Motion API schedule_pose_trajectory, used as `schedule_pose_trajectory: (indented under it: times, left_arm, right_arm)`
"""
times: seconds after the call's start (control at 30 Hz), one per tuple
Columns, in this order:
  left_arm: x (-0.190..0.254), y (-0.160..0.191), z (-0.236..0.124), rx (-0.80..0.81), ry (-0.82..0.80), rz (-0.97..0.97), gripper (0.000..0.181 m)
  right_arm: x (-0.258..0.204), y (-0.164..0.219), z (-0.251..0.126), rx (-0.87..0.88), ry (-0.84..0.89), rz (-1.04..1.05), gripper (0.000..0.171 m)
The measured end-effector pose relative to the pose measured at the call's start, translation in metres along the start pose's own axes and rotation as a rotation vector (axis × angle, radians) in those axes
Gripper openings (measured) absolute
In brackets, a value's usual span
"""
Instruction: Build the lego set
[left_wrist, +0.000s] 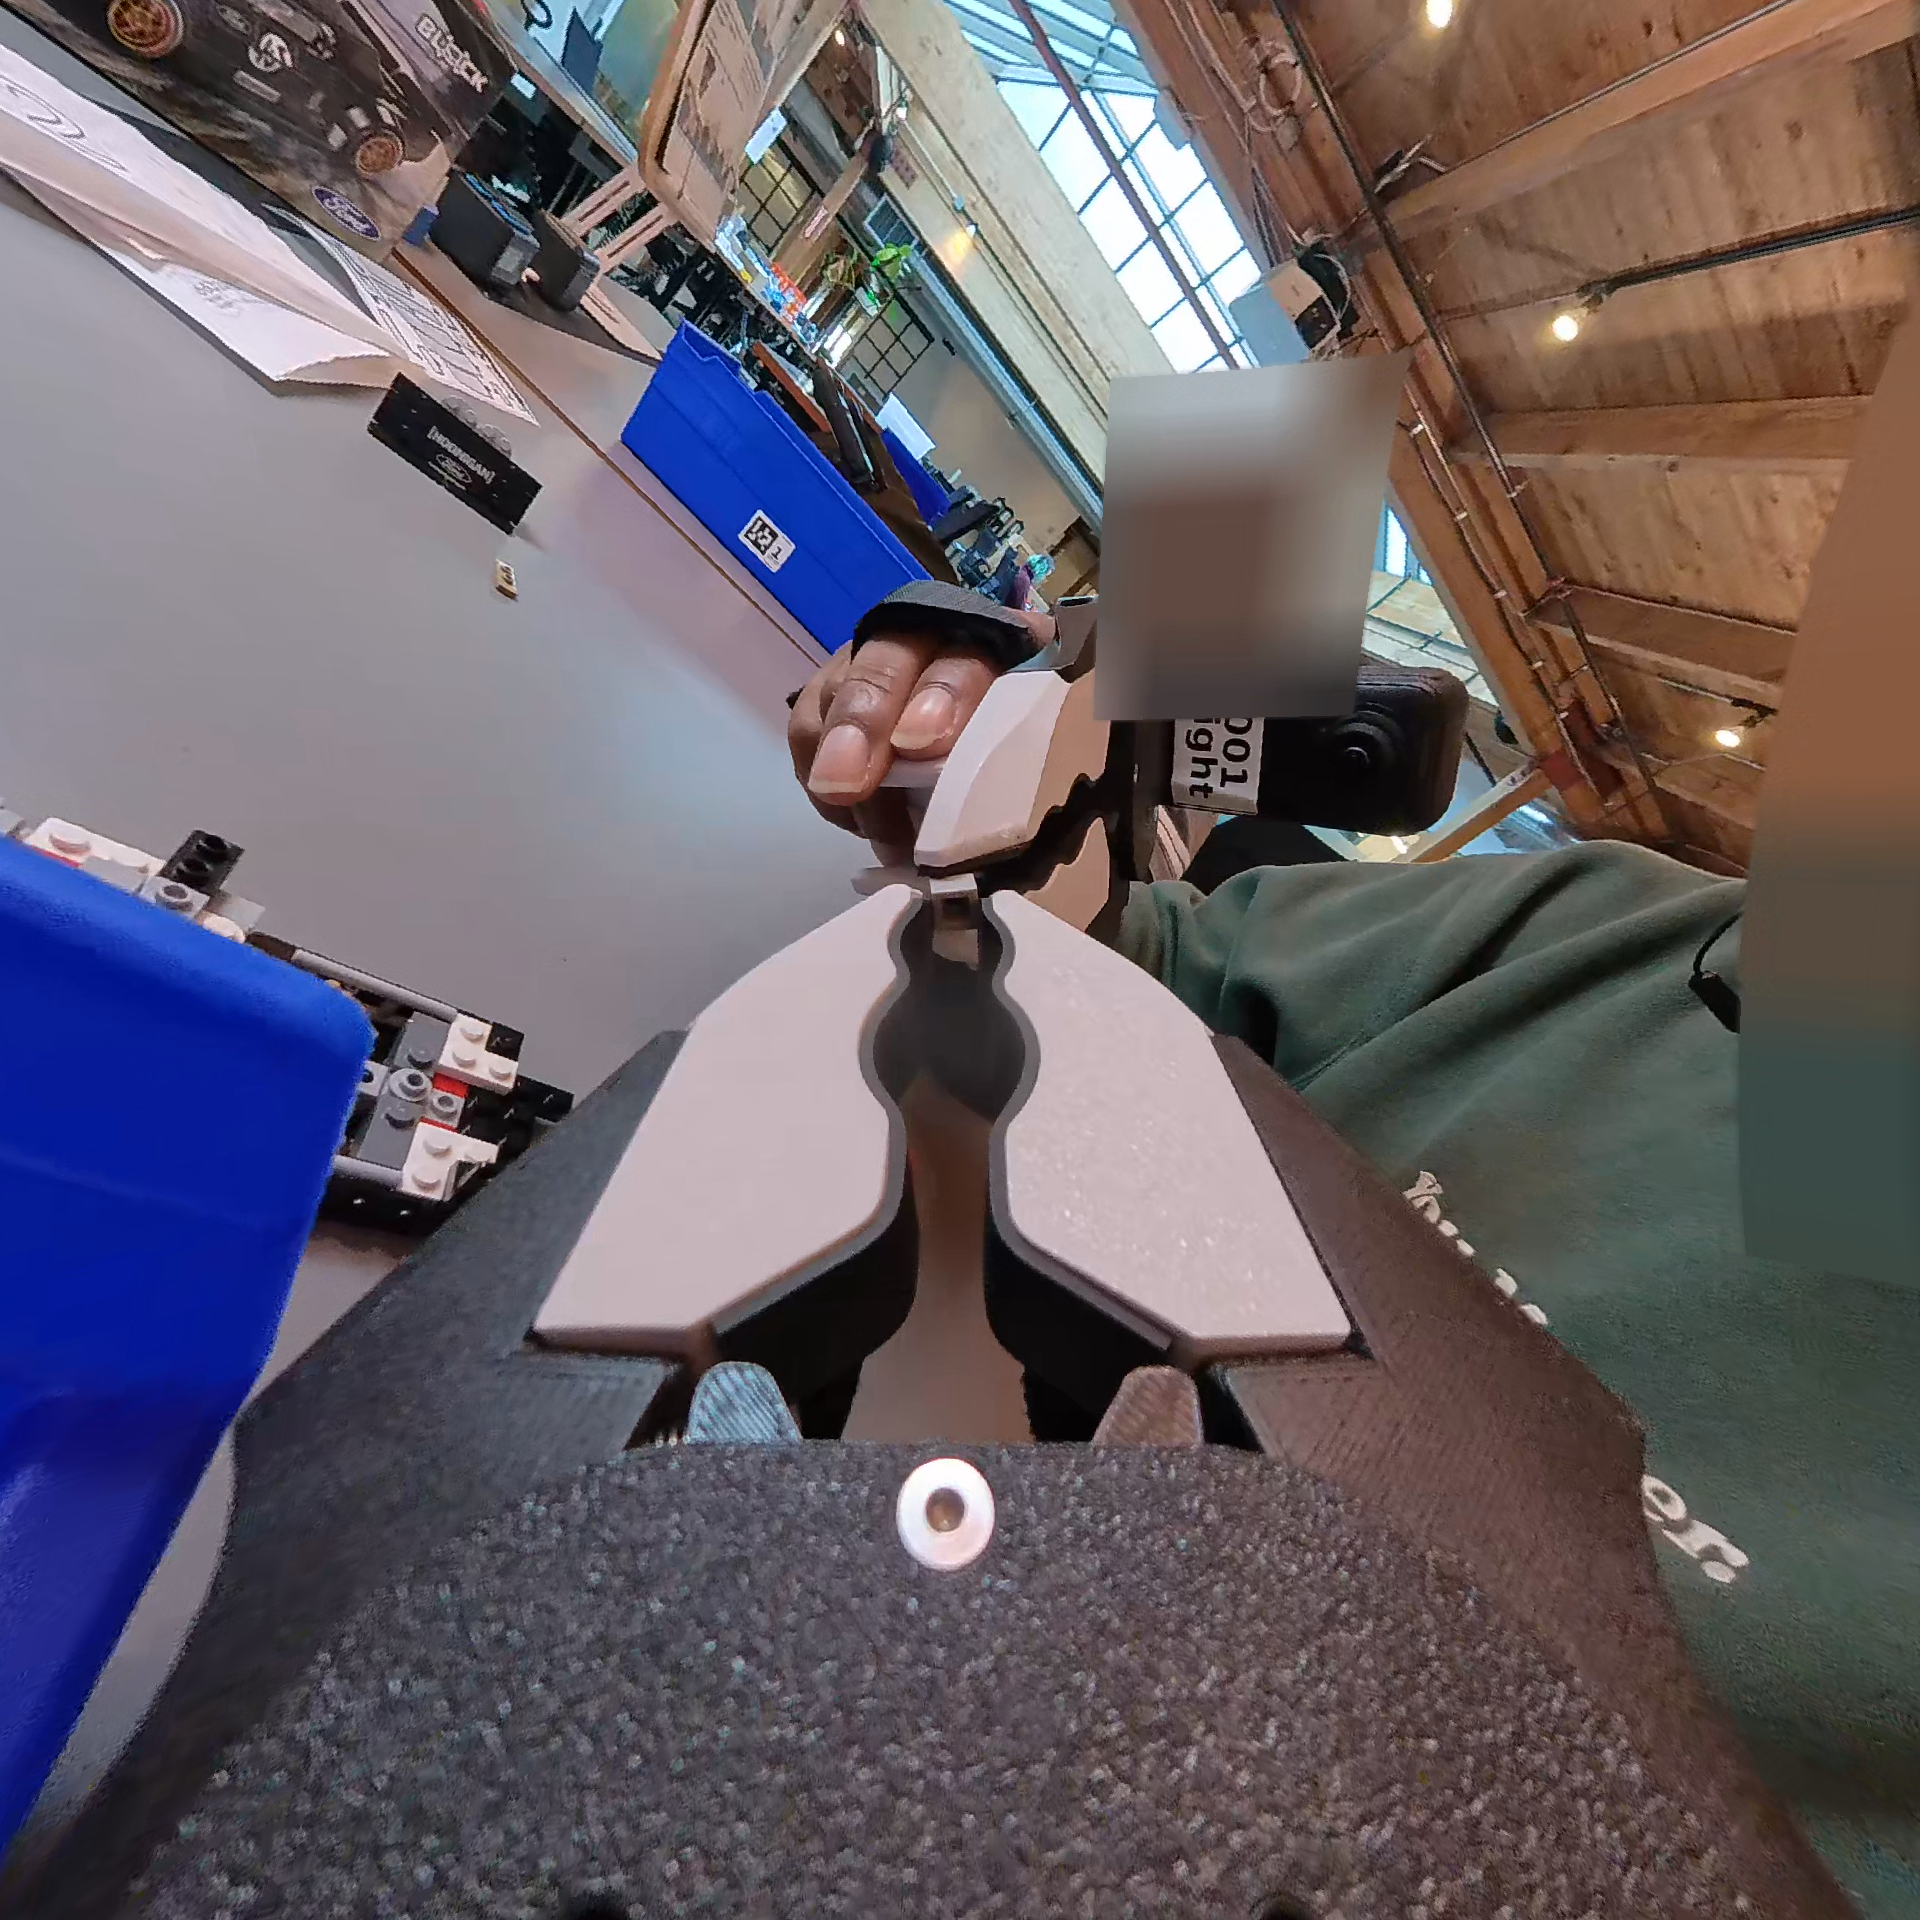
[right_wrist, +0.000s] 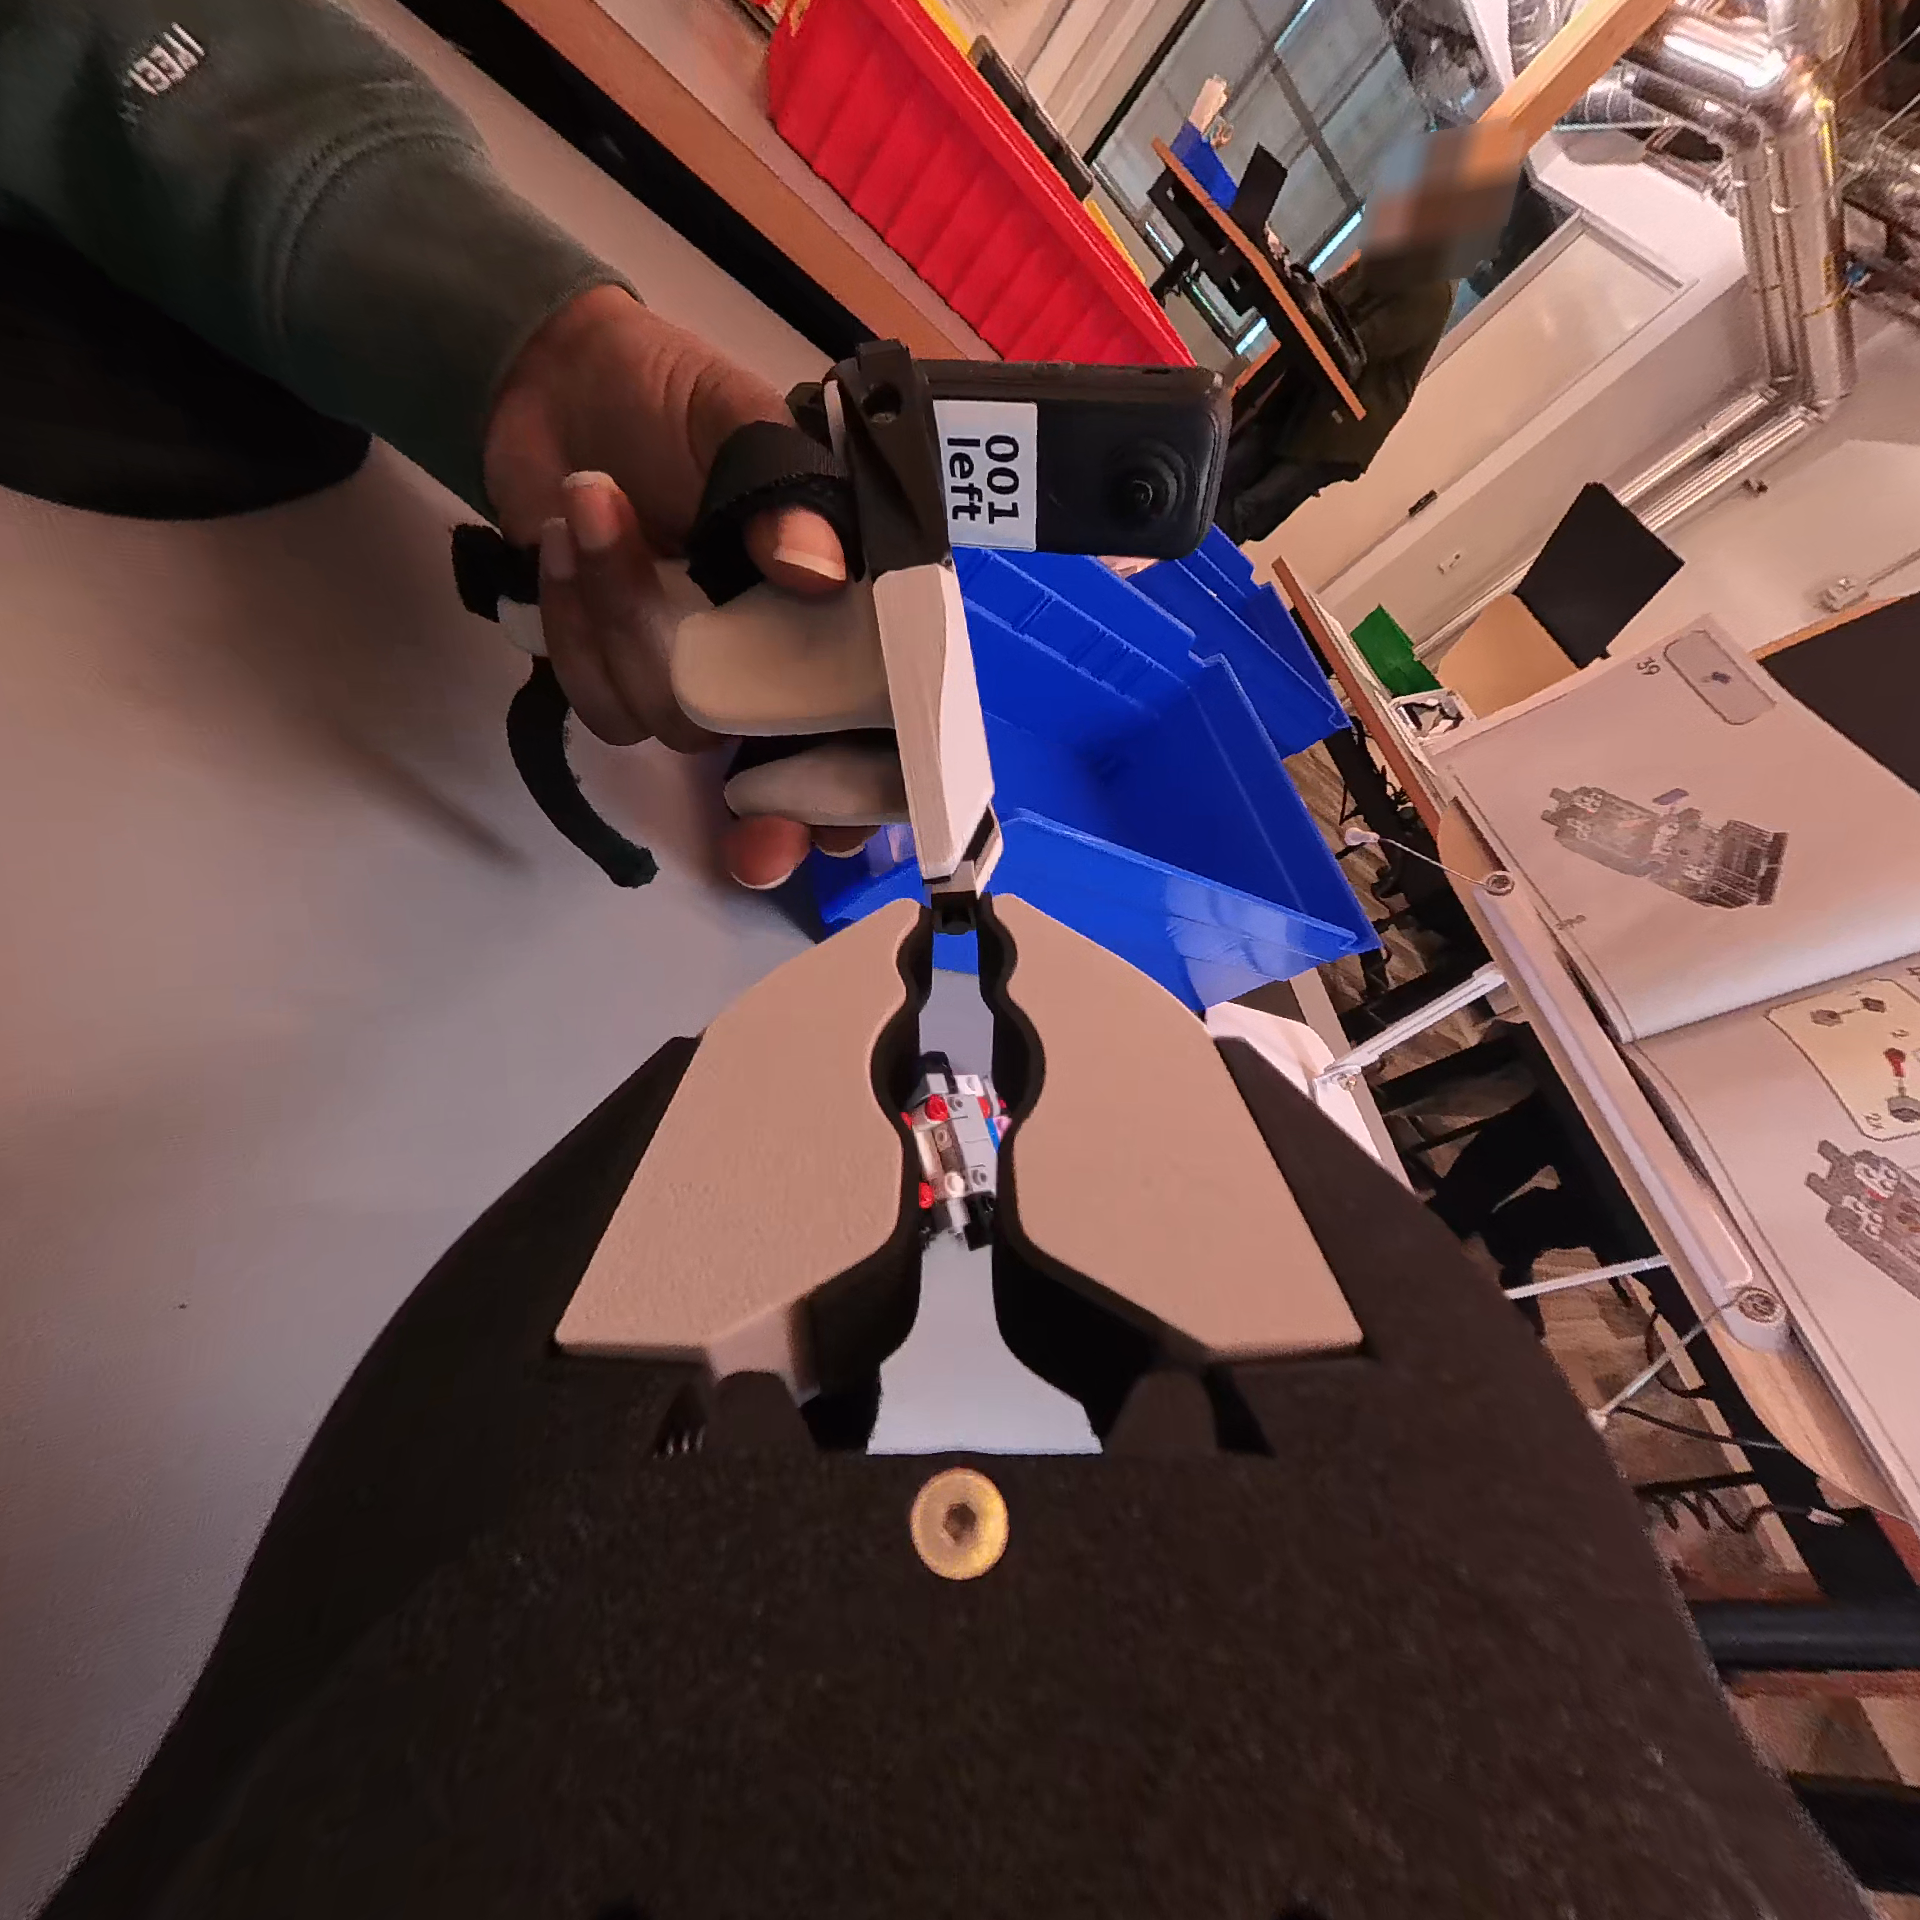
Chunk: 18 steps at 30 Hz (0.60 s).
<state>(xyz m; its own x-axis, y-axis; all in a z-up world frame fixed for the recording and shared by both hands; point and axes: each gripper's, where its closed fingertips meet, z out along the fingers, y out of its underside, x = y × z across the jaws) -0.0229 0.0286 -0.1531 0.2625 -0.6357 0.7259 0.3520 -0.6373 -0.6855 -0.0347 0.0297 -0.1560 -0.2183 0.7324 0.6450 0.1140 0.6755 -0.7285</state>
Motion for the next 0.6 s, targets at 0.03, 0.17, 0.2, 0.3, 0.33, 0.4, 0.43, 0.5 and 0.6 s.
schedule_pose_trajectory:
  times: [0.03,0.17,0.2,0.3,0.33,0.4,0.43,0.5,0.6]
  left_arm:
    - [0.000,0.000,0.000,0.006,-0.005,0.007,0.008]
    - [-0.001,0.002,0.001,-0.008,-0.015,0.015,0.008]
    - [-0.002,0.002,0.000,-0.015,-0.019,0.020,0.008]
    - [-0.002,0.001,-0.001,-0.031,-0.033,0.028,0.009]
    - [0.000,0.001,-0.001,-0.037,-0.026,0.034,0.009]
    - [0.002,0.002,-0.001,-0.056,-0.040,0.095,0.009]
    - [0.003,0.003,-0.001,-0.073,-0.058,0.142,0.009]
    - [0.003,0.005,-0.001,-0.102,-0.101,0.250,0.010]
    - [0.007,0.006,0.000,-0.120,-0.124,0.350,0.010]
  right_arm:
    - [0.000,0.000,0.000,-0.001,0.004,-0.005,0.008]
    - [-0.002,0.000,0.002,-0.020,0.006,-0.029,0.008]
    - [-0.002,0.000,0.002,-0.027,0.004,-0.030,0.008]
    - [-0.001,-0.001,0.003,-0.043,-0.011,0.038,0.008]
    - [-0.001,-0.002,0.002,-0.042,-0.036,0.101,0.008]
    - [-0.002,-0.004,0.001,-0.026,-0.101,0.226,0.008]
    - [-0.003,-0.004,0.000,-0.012,-0.131,0.279,0.008]
    - [-0.005,-0.006,-0.001,0.026,-0.179,0.356,0.008]
    - [-0.005,-0.010,-0.004,0.067,-0.230,0.416,0.007]
